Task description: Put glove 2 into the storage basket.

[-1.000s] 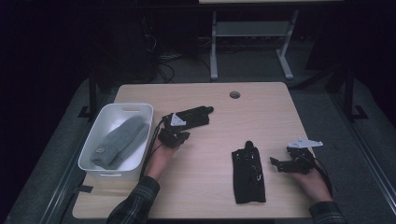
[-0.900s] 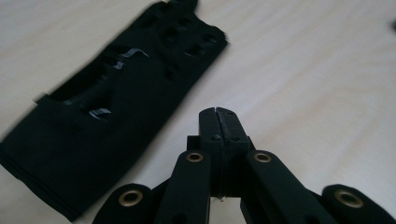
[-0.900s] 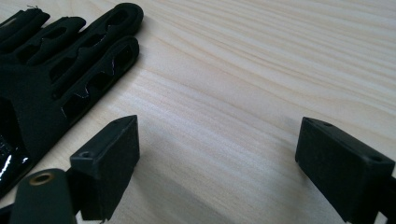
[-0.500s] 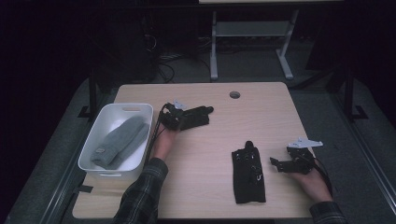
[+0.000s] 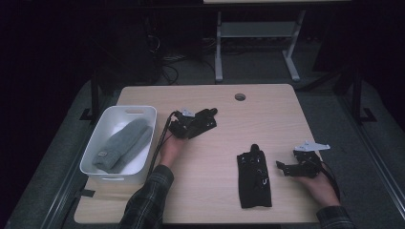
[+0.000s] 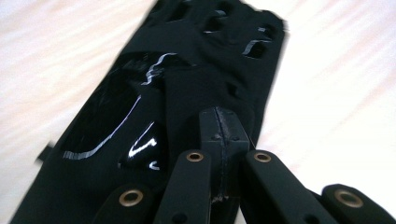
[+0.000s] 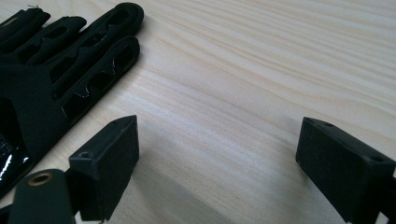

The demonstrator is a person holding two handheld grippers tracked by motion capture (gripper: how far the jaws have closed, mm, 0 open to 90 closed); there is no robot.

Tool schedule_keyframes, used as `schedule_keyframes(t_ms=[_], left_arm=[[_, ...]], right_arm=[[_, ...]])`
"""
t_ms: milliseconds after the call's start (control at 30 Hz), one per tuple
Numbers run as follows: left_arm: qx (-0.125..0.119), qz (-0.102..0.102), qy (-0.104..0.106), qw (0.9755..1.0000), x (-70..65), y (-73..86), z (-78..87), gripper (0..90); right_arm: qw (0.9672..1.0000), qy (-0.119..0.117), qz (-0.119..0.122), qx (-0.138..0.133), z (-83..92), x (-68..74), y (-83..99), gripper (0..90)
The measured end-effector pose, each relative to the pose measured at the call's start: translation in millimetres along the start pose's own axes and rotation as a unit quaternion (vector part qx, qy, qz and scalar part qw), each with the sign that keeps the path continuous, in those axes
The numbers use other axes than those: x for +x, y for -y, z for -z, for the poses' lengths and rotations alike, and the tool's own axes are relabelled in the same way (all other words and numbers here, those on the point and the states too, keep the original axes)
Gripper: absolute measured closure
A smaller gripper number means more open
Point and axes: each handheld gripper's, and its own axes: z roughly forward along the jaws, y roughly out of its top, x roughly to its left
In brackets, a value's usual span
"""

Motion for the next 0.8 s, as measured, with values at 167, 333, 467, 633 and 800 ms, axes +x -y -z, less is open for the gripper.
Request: schedule_keyframes(t_ms=[167,333,467,633,800], left_arm=[[-0.002,-0.004,0.035,0.9994,-18.1,3.8,2.6,89.6],[0.0,-0.012,0.061,0.9981,-35.5,7.2,5.3,89.6],[-0.001,-0.018,0.077,0.9969,-50.4,11.3,8.3,89.6],[-0.002,-0.026,0.095,0.9951,-67.1,16.2,11.7,89.5],[0.004,-0.041,0.117,0.9922,-87.3,20.1,16.4,89.5]], right_arm=[[1.0,0.0,0.0,0.0,0.0,0.0,0.0,13.1],[1.0,0.0,0.0,0.0,0.0,0.1,0.0,13.1],[1.0,0.0,0.0,0.0,0.0,0.1,0.0,13.1],[1.0,0.0,0.0,0.0,0.0,0.0,0.0,13.1],[1.0,0.0,0.0,0.0,0.0,0.0,0.0,13.1]])
